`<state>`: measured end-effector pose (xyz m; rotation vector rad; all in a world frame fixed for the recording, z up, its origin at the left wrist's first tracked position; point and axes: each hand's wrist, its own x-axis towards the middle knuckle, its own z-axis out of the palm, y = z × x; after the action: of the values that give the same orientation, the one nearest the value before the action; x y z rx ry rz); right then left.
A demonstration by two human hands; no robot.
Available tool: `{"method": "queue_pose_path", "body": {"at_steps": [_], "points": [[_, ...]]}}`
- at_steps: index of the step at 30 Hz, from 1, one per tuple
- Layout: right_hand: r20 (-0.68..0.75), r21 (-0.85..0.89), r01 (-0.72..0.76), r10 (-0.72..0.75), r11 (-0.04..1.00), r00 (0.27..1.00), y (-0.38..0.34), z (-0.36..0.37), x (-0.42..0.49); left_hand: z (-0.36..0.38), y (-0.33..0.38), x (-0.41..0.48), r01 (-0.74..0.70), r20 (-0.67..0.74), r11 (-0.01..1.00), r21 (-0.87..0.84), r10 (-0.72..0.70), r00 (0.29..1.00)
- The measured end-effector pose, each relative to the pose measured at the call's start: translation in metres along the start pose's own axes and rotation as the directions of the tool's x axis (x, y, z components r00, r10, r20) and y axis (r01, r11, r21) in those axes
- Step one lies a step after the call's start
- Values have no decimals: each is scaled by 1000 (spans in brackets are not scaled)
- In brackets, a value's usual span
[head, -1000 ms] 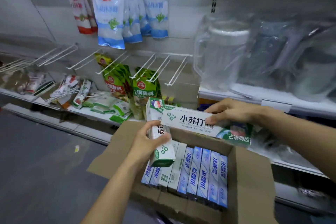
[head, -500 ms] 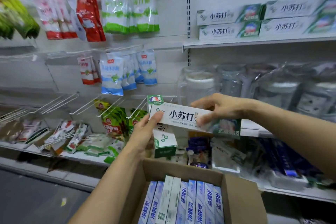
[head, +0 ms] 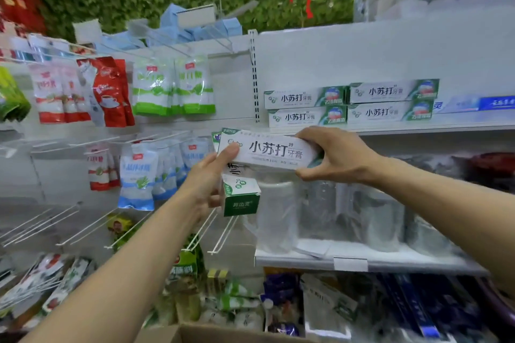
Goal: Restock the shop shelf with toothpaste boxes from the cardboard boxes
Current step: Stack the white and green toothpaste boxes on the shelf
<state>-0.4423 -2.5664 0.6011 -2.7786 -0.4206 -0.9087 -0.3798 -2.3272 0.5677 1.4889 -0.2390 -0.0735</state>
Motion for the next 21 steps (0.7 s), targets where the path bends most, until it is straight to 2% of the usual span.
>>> {"method": "queue_pose_path", "body": {"at_steps": [7, 13, 21], "points": [[-72, -131, 68, -77, 989, 994, 78, -49, 46, 65, 39, 56, -69, -26, 995, -67, 67, 997], [-126, -238, 49, -81, 970, 989, 146, -91, 101, 94, 58, 114, -148, -97, 988, -44, 143, 985], [-143, -305, 50, -98, 951, 985, 186, -88, 187, 98, 68, 171, -193, -137, 981, -19, 189, 972]]}}
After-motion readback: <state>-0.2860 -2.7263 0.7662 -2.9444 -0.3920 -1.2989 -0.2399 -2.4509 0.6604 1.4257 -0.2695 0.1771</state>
